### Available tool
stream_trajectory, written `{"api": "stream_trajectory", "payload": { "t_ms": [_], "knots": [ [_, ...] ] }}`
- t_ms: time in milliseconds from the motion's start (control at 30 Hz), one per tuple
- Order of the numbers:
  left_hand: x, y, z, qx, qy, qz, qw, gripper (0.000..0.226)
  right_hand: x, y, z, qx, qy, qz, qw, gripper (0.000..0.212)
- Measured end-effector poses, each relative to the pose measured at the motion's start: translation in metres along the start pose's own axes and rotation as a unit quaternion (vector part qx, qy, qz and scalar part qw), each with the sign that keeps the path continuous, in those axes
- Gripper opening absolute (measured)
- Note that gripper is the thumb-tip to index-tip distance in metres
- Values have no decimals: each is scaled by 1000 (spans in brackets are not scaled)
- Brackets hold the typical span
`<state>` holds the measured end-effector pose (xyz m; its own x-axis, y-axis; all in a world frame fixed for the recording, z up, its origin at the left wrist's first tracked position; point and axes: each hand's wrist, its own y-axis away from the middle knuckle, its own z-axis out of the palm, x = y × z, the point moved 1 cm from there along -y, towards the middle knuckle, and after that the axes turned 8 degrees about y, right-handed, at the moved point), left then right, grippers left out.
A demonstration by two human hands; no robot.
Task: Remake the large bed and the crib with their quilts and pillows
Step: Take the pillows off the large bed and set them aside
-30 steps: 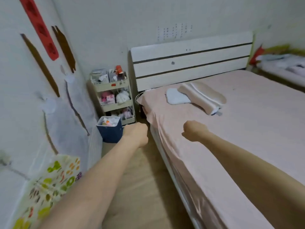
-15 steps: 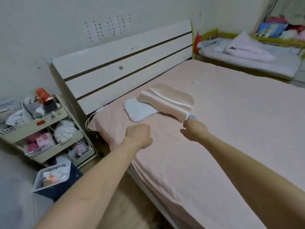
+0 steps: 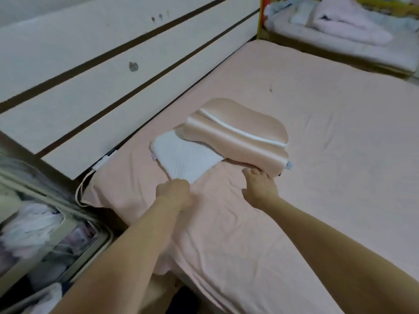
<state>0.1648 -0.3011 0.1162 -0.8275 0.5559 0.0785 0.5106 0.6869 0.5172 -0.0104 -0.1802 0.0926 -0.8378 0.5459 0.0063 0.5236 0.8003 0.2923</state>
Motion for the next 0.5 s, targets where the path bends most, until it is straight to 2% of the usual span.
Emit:
{"api": "stream_trajectory", "payload": {
  "t_ms": [133,233,367,500],
  "knots": [
    [-25,-94,-2,-31,19,9,999,34,-20,-76,22,32,-20,47,998,59],
    [-36,-175,7,-40,39,13,998,44,-38,-143,58,21,4,55,998,72],
    [-31,-259,52,-43,39,48,997,74,-40,-222,110,43,60,56,996,94],
    [-26,-306,96,-22,37,50,998,114,-30,-283,144,111,95,93,985,109]
  ]
}}
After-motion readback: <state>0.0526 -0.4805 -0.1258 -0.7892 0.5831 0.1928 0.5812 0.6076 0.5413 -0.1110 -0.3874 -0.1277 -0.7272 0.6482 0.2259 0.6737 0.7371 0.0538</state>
